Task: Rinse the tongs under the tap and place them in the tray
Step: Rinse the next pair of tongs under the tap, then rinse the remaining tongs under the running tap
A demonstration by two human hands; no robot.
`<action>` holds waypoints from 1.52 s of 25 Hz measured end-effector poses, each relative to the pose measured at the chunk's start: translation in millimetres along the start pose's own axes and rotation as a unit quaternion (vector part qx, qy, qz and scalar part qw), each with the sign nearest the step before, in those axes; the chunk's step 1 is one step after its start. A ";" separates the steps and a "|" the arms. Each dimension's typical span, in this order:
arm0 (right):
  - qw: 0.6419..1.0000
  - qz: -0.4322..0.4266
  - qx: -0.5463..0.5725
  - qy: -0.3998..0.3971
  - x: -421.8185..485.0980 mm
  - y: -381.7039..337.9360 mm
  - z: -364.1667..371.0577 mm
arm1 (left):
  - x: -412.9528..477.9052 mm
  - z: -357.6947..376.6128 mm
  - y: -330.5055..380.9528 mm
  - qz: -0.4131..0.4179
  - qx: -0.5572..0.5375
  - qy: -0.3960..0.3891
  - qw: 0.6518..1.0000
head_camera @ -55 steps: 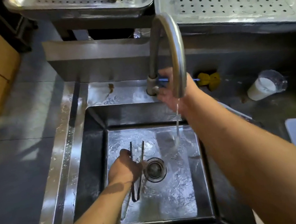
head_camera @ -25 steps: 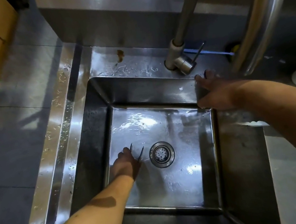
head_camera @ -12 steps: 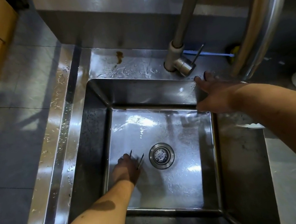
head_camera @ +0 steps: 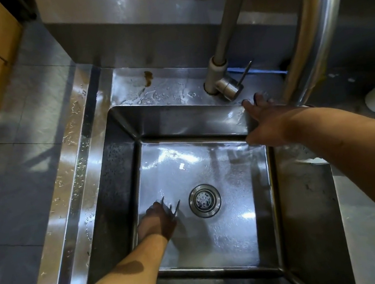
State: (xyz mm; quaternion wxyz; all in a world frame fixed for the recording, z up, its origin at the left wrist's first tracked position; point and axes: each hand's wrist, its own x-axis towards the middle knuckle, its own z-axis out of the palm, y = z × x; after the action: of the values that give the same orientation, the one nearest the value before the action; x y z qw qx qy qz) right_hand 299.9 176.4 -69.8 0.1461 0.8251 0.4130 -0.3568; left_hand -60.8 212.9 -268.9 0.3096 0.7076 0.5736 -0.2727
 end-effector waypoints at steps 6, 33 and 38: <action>1.000 -0.014 0.001 0.006 -1.3 -6.5 1.2 | -22.1 -46.4 53.2 0.105 0.001 0.061 0.993; 0.964 0.067 0.089 0.243 -139.0 110.5 54.9 | -44.2 -190.0 186.3 0.301 0.222 0.229 0.899; 0.981 0.071 0.028 0.176 -121.4 131.1 54.8 | -45.1 -190.9 187.6 0.300 0.240 0.217 0.897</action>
State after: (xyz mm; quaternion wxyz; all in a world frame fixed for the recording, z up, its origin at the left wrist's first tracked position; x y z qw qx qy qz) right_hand 328.2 -3.8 -29.2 0.0727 0.9061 0.3620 -0.2065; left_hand 120.4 299.1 -86.1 0.0651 0.9405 0.3046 -0.1357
